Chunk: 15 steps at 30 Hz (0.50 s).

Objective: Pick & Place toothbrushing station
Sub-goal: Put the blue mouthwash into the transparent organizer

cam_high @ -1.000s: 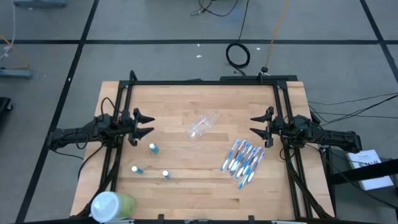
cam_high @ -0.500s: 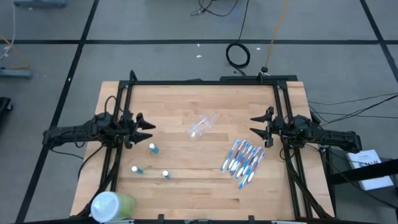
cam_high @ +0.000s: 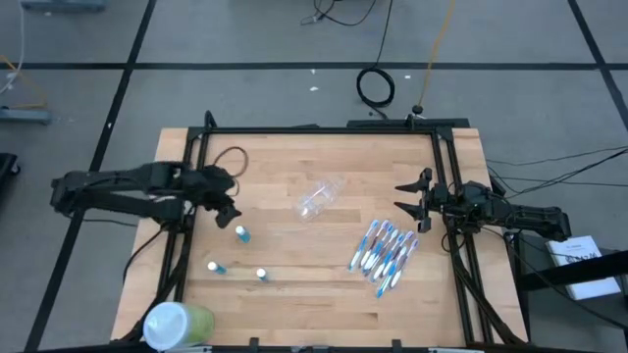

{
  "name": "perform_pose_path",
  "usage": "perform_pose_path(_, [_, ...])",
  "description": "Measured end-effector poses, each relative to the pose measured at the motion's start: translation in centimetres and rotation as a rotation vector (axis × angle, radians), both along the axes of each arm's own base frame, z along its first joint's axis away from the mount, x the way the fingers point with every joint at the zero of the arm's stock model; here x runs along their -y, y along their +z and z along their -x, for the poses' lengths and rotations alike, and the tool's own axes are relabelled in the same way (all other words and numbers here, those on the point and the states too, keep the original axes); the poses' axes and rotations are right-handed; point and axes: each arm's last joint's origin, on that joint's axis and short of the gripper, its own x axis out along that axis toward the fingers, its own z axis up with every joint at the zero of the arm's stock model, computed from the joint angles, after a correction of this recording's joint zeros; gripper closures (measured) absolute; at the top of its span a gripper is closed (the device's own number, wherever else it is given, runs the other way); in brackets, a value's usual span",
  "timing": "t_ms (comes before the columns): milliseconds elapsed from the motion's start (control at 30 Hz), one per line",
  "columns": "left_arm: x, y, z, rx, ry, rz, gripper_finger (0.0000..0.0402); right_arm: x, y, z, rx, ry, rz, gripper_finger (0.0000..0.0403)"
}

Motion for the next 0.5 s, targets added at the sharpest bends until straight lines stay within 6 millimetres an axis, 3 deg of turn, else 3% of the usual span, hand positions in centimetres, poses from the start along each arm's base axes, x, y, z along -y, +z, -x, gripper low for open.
perform_pose_path(200, [0.0, -1.3, -2.4, -0.166, 0.084, 0.126, 0.0135, 0.0, 0.0, 0.0, 0.001, 0.000, 0.000, 0.0190])
perform_pose_path(500, [1.3, -3.5, -4.4, -0.307, 0.051, 0.213, 0.0135, 0.0, 0.0, 0.0, 0.001, 0.000, 0.000, 0.0190])
